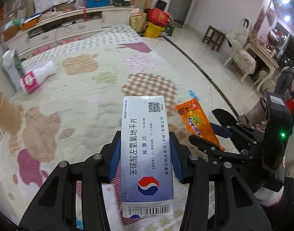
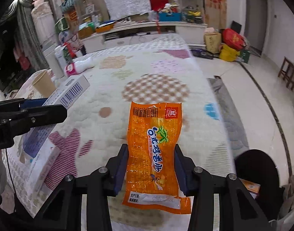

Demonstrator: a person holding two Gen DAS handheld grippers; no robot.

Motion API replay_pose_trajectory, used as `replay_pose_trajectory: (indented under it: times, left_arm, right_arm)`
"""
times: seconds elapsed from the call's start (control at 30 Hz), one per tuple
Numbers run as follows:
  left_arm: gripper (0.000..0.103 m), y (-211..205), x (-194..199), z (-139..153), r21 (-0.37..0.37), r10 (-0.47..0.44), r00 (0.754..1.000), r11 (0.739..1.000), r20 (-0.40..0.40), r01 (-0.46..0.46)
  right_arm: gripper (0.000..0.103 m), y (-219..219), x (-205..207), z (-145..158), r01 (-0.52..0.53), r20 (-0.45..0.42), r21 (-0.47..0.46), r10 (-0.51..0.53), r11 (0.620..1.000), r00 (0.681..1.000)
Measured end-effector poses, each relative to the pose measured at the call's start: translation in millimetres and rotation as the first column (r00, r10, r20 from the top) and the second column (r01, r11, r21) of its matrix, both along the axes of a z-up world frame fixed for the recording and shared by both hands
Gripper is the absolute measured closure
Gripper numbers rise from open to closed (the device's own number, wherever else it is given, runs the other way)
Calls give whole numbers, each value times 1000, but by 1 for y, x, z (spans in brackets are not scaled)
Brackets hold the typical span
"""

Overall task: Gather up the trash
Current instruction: 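Carry the medicine box and snack bag with both tools over the black bin, then open both tools to drop the medicine box and snack bag into the bin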

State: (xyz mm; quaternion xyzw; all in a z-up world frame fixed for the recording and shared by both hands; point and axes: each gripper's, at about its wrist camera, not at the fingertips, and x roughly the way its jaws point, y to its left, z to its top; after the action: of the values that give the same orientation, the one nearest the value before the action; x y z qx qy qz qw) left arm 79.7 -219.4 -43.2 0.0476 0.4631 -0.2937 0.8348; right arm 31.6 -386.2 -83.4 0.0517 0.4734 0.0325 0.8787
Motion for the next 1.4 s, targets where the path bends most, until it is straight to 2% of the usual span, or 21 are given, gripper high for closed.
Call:
replay_pose_trajectory:
  times: [0.43,0.83,0.9,0.97,1.07,1.1,1.17,1.4]
  left_arm:
    - [59,-101,-26,8,-21,-155,988,988,-1,154]
    - [59,-190,-41,-2,-56,-265,963,963,-37,263]
    - [58,-201,-41,-6,-81,-278,959,958,-56,274]
    - [58,-208,-39,-11,-122,-284,955,954,-86,273]
    - [58,-216,-36,-20,-155,-304,943,947,-139,282]
    - [49,-219,-37,-22,-167,-314,937,943,-153,289]
    - [42,-222,-38,-23,-185,-328,931,936,-160,298]
    - [42,-215,-36,-21,-184,-313,935,941,-164,283]
  right_arm:
    - [60,-97,-43,17,176,33,-54,-175,983,984]
    - [59,-180,-79,2,336,0,-46,-337,941,942]
    - [57,-190,-81,-1,367,0,-46,-367,929,930]
    - [38,-201,-84,-4,396,-2,-35,-396,918,918]
    - [35,-215,-89,-6,436,-2,-6,-436,900,900]
    - [33,-218,-89,-7,449,-5,-5,-449,894,894]
    - [32,-223,-92,-7,460,-8,8,-460,888,888]
    - [31,-223,-94,-7,465,-20,25,-465,885,885]
